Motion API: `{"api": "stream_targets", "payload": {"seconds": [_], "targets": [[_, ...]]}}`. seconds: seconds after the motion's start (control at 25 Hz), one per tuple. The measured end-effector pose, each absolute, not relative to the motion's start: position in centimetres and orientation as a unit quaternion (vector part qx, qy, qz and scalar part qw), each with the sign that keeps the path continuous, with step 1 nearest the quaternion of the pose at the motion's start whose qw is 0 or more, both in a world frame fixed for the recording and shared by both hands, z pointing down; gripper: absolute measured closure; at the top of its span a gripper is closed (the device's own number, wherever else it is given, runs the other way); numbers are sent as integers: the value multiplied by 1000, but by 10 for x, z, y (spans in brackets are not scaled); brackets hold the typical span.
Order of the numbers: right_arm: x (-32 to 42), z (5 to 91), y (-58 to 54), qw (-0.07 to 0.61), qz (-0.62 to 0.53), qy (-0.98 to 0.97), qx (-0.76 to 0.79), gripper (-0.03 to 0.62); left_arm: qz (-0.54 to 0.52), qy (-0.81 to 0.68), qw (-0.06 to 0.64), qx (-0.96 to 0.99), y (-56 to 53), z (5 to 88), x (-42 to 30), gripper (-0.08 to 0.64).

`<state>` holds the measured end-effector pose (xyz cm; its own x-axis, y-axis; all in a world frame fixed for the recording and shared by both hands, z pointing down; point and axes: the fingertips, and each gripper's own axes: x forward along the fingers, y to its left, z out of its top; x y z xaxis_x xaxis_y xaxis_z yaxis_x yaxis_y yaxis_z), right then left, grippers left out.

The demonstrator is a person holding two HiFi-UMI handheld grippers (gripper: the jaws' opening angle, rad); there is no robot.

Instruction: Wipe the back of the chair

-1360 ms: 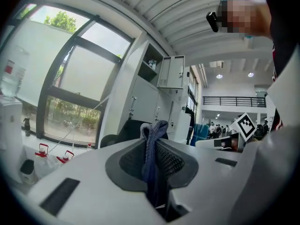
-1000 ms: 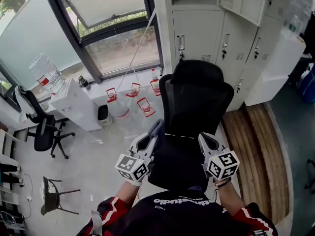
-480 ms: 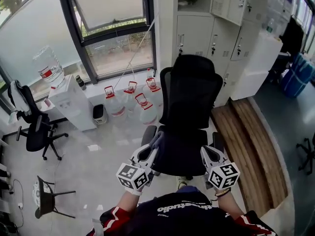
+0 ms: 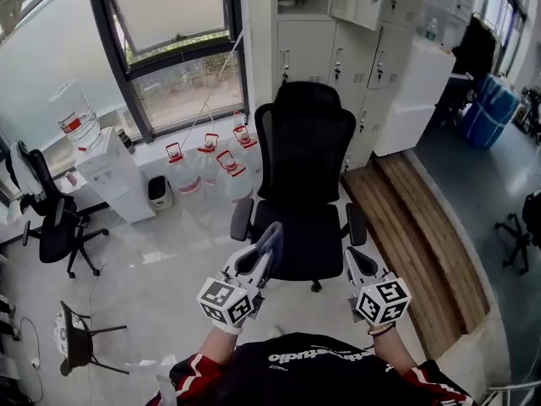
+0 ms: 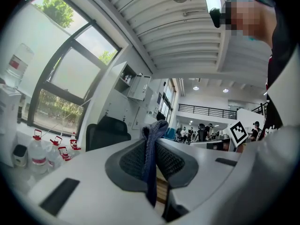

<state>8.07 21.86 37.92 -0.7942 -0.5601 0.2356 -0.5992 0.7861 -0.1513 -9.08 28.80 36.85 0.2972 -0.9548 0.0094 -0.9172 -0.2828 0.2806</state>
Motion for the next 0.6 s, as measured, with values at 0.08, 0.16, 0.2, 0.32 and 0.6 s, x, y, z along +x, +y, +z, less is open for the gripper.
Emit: {"api": "stream_targets", "payload": {"seconds": [0.08, 0.16, 0.2, 0.32, 0.6], "targets": [[100, 380, 238, 84, 112, -941, 307, 578, -77, -587, 114, 798, 304, 368, -70, 503], [123, 383, 260, 80, 120, -942, 304, 578, -76, -587, 115, 798, 323, 368, -47, 503], [134, 385, 271, 79, 124, -942, 303, 578, -75, -587, 115, 798, 333, 368, -37, 503], [166, 389, 295, 75, 131, -940, 307, 578, -76, -592, 120, 794, 357, 371, -8, 503], [214, 390, 353, 62, 130, -942, 302, 578, -72, -595, 109, 793, 416, 369, 43, 503]]}}
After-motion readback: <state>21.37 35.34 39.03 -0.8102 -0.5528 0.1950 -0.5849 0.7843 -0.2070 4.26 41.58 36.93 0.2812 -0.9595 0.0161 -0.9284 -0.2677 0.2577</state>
